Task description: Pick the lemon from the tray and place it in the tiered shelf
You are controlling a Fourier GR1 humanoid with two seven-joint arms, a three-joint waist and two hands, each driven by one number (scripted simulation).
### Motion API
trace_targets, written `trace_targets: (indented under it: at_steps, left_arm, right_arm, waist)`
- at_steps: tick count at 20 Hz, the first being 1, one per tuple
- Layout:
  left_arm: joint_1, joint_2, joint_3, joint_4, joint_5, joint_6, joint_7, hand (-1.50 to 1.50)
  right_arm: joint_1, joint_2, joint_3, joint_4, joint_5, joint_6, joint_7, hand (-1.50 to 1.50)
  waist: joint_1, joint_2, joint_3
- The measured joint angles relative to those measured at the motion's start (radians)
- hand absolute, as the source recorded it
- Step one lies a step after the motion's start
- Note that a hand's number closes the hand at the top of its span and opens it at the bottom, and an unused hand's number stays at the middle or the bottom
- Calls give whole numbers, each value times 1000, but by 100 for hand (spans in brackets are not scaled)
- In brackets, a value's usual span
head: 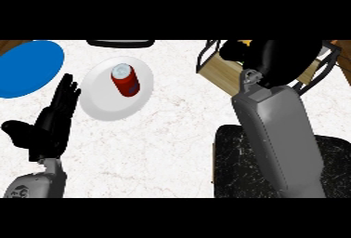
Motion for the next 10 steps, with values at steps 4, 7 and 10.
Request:
trace_targets:
  at_steps: [4, 7, 10]
  left_arm:
    - [12, -6, 1, 1, -6, 8, -13, 0]
    - [16, -11, -3, -11, -11, 14, -9, 0]
    - [26, -11, -8, -35, -11, 12, 2, 0]
  right_arm:
    - [-4, 0, -26, 58, 18, -45, -10, 150]
    - [6, 0, -66, 104, 28, -91, -36, 150]
    - [-2, 0, -100, 159, 43, -142, -54, 150]
  waist:
    - [-7, 1, 1]
    - [-12, 3, 1]
    - [-11, 3, 2]
